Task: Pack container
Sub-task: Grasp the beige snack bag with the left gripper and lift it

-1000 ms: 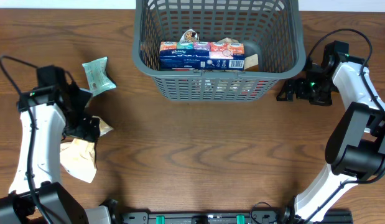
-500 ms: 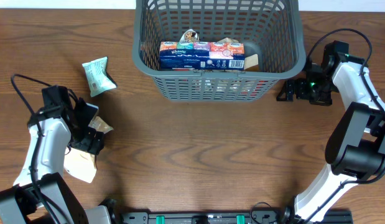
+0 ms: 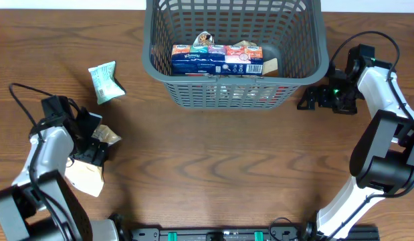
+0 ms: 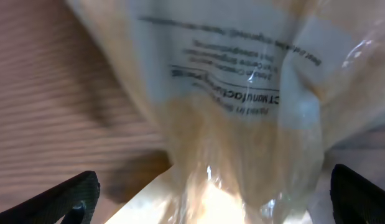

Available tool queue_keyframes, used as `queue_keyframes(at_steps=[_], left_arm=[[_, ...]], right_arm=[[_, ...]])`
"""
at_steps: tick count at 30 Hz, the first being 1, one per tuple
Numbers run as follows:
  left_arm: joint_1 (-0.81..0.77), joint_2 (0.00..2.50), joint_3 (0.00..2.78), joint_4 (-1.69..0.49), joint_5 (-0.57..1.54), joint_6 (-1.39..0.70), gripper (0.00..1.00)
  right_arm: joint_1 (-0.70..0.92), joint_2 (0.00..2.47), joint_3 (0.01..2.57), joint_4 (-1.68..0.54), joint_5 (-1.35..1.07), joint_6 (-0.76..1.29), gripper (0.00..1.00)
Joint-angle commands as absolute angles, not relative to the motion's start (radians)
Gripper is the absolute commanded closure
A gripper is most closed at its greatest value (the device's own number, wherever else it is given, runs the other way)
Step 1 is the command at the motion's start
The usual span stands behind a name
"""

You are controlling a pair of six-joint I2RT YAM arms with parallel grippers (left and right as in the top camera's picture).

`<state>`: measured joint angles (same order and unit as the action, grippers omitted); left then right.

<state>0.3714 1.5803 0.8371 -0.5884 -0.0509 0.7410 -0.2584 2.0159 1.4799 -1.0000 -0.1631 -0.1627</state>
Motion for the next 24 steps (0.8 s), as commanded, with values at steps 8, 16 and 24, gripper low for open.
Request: queue_keyframes(at_steps=[8, 16, 24], left_arm=[[0.376, 1.662, 0.825, -0.559, -0.038, 0.746, 0.01], [0.376, 1.659, 0.825, -0.536, 0.046, 0.649, 0.40], [0.376, 1.659, 0.825, -0.536, 0.065, 0.569, 0.79]], right_arm=[[-0.247, 2.019, 1.478, -1.008, -0.170, -0.173, 0.01], [-0.247, 2.019, 1.478, -1.004, -0.170, -0.173, 0.01], [-0.247, 2.019, 1.478, -1.000, -0.170, -0.173, 0.01]])
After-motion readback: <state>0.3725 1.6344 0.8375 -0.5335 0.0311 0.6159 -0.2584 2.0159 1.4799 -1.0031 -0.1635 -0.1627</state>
